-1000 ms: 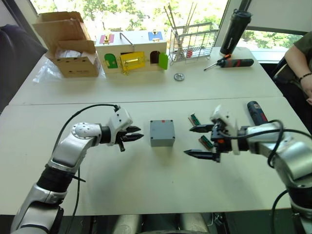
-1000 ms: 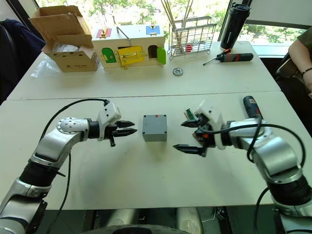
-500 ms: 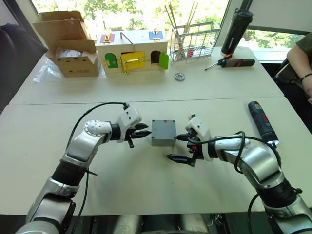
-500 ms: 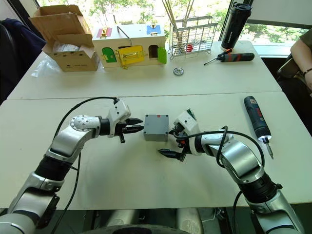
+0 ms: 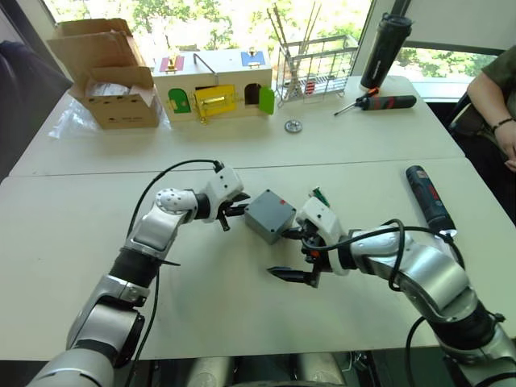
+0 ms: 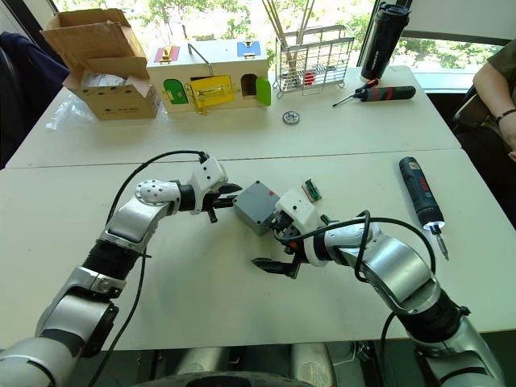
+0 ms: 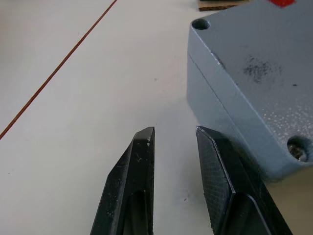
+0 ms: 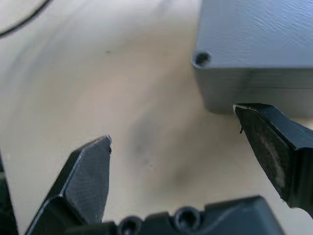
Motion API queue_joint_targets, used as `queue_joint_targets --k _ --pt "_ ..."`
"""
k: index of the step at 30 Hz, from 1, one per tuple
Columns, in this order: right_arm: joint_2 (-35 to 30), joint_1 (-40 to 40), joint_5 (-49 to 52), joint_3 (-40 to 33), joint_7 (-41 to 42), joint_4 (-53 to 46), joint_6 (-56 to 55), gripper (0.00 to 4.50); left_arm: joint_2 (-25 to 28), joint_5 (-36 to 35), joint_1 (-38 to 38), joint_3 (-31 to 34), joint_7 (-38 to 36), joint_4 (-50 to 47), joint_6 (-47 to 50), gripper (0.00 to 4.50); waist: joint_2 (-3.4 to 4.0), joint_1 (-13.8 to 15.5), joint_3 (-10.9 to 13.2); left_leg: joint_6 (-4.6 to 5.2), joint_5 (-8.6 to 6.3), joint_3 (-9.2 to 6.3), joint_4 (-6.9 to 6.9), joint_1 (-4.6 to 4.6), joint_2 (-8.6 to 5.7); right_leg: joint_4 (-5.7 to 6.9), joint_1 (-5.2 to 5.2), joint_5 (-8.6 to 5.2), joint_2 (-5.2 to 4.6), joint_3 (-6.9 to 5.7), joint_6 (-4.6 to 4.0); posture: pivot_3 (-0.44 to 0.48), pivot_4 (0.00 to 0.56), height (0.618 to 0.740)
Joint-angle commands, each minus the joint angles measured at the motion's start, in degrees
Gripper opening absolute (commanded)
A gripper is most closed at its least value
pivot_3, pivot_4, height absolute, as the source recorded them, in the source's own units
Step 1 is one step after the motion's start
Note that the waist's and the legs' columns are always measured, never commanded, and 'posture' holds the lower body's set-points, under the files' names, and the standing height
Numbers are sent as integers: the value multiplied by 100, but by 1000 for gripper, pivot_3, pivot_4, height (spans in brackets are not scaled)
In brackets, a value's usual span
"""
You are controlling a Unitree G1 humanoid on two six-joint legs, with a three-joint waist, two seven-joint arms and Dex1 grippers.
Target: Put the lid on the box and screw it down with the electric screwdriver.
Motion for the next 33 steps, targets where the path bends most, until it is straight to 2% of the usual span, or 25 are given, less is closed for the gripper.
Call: queue_joint_targets --k 1,4,9,14,21,24,33 --pt "-484 -148 -353 -40 155 95 -542 4471 351 -83 217 271 -127 -512 132 1343 0 -7 0 0 0 0 -1 0 1 0 -1 0 -1 0 0 0 150 740" --pt "-739 -286 -670 119 312 517 -1078 4471 685 -243 590 381 -303 -1165 505 1343 0 -22 0 0 0 1 -5 0 2 0 -5 0 -2 1 0 0 150 740" --pt "-585 -624 -1015 327 554 1382 -1821 4471 1045 -760 1160 432 -636 -2390 1354 1343 0 14 0 0 0 0 -3 0 4 0 -1 0 -5 6 0 0 150 740" --pt "-356 -880 -1349 563 823 2040 -2402 4471 1077 -834 1415 272 -509 -2885 1692 1343 0 15 0 0 0 -1 -2 0 3 -3 2 0 -5 8 0 0 150 740" --pt "28 -1094 -1597 711 1099 2546 -2805 4471 740 -598 1248 53 -137 -2573 1485 1343 0 11 0 0 0 -1 -2 -1 4 -2 0 0 -3 6 0 0 150 740" --pt "29 -991 -1505 754 1365 2302 -2698 4471 491 -440 998 11 120 -2183 1270 1343 0 27 0 -1 0 -2 1 -1 2 -3 2 0 0 2 0 0 150 740" --pt "35 -532 -1329 576 1399 1344 -2014 4471 441 -303 846 -116 48 -1931 947 1343 0 3 0 0 0 -2 0 -3 3 -2 -1 0 -4 1 0 0 150 740"
